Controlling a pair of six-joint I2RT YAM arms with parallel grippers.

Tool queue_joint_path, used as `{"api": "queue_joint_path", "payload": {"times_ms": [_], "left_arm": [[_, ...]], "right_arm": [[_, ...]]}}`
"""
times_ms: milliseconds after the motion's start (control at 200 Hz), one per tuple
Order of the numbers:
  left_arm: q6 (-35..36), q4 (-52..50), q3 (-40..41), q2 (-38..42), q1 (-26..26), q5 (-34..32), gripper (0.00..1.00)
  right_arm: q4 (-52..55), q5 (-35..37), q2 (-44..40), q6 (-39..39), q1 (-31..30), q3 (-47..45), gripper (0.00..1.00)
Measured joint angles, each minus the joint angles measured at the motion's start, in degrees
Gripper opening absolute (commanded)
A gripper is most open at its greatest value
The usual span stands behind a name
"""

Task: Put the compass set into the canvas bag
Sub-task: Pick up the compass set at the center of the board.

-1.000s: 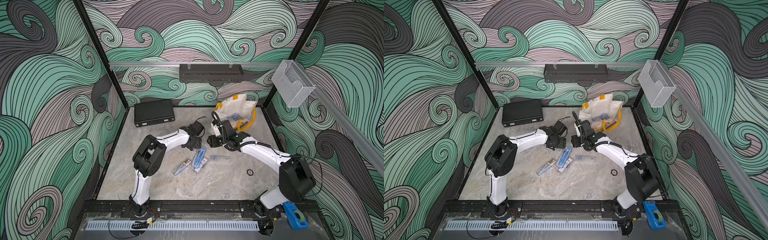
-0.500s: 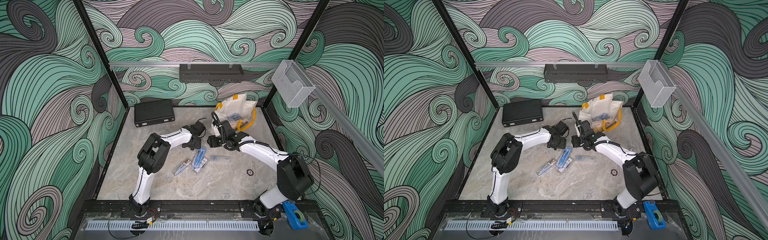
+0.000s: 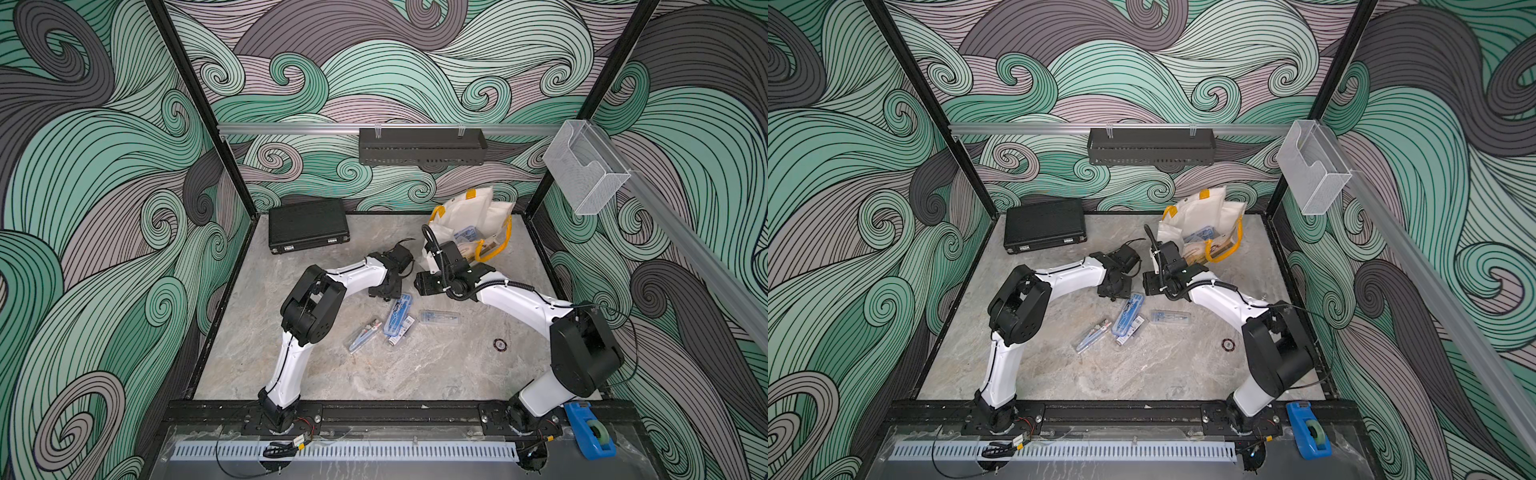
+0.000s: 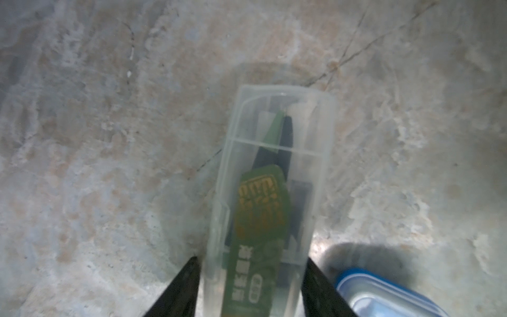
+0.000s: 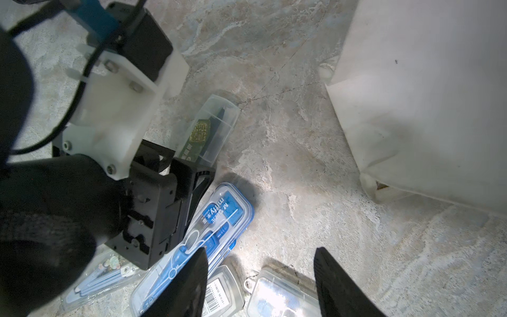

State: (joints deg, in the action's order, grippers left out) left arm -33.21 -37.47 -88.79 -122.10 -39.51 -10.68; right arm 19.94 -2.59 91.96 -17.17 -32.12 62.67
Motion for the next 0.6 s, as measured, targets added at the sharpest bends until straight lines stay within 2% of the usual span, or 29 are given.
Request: {"api": "queue_joint_path", "payload": {"times_ms": [265, 601], "left_arm": [[0.17, 2.95, 2.19, 1.07, 0.00, -0.17, 0.47], [0.22, 6.99, 7.69, 4.59, 0.00, -0.92, 0.46]], "right_arm": [[0.00, -0.48, 1.07, 0.00, 0.00, 1.44, 0.62], [-0.20, -1.81, 1.70, -0.33, 0.76, 2.36, 0.62]]}}
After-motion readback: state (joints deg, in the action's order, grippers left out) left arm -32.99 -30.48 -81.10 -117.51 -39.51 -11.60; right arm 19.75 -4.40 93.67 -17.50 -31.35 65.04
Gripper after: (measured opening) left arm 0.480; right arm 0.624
